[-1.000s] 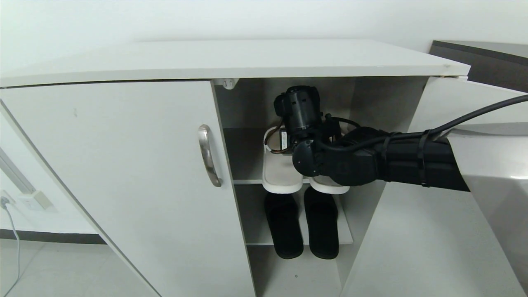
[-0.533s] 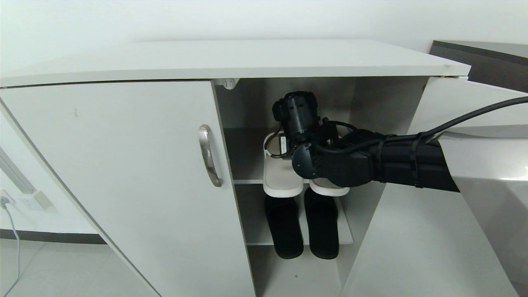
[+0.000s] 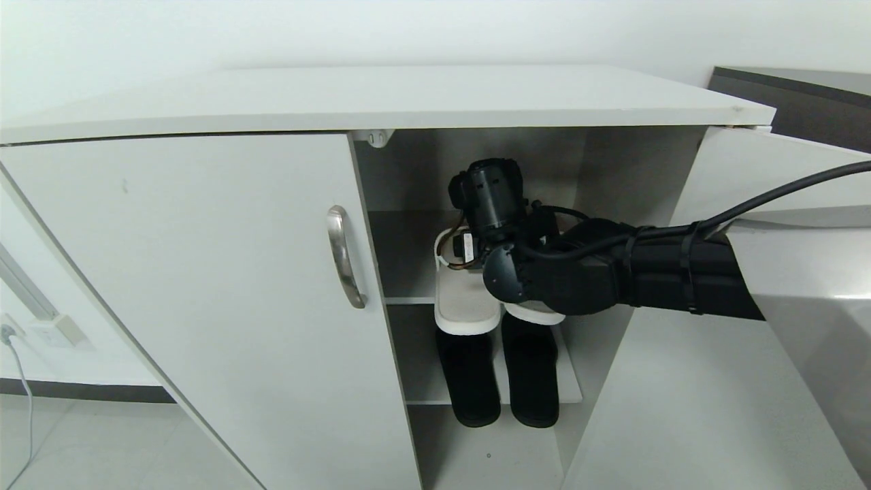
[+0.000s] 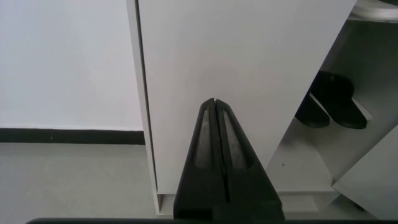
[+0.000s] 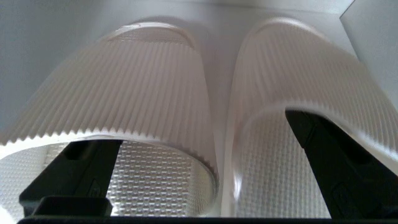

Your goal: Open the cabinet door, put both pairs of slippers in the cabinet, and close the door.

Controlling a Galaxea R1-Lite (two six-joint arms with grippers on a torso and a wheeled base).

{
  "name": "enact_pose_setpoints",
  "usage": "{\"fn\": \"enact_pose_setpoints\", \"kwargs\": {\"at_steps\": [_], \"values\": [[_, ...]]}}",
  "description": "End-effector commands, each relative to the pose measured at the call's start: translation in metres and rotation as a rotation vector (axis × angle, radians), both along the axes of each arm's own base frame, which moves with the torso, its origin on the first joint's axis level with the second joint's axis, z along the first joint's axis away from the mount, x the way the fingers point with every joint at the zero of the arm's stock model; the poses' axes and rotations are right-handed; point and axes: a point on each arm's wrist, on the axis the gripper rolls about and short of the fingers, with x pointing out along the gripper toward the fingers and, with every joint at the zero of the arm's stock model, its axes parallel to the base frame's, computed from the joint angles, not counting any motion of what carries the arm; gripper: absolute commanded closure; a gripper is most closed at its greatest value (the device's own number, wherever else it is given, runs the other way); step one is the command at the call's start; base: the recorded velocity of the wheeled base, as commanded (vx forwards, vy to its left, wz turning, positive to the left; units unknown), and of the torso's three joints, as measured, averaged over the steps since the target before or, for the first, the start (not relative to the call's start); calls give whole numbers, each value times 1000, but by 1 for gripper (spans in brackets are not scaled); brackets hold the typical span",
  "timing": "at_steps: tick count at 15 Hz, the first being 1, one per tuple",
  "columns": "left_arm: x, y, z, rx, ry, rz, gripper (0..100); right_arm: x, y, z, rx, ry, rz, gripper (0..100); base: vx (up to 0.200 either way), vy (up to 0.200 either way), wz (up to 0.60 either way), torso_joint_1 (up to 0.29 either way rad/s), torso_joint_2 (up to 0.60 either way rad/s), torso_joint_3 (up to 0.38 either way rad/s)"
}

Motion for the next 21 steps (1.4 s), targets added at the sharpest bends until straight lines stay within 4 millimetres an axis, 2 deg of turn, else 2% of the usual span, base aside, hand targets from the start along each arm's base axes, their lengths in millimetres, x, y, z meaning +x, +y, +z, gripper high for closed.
{"fn": "enact_pose_setpoints", "kwargs": {"at_steps": [1,5,7,9,14,15,19,21], "values": [[0,0,0,-1,1,0,100,-13,-4,4,-7,10,15,0,0,0,0,0,0,0],[0,0,0,-1,1,0,100,-39,-15,20,19,9,35,0,0,0,0,0,0,0],[0,0,0,-1,1,0,100,-45,-19,21,14,15,40,0,0,0,0,0,0,0],[0,0,0,-1,1,0,100,-43,-16,11,-1,31,39,0,0,0,0,0,0,0],[0,0,0,-1,1,0,100,-29,-10,8,-1,14,29,0,0,0,0,0,0,0],[0,0,0,-1,1,0,100,-14,-9,4,-18,7,13,0,0,0,0,0,0,0],[0,0,0,-1,1,0,100,-1,-6,18,10,-42,3,0,0,0,0,0,0,0],[0,0,0,-1,1,0,100,0,-5,17,5,-41,5,0,0,0,0,0,0,0]]}}
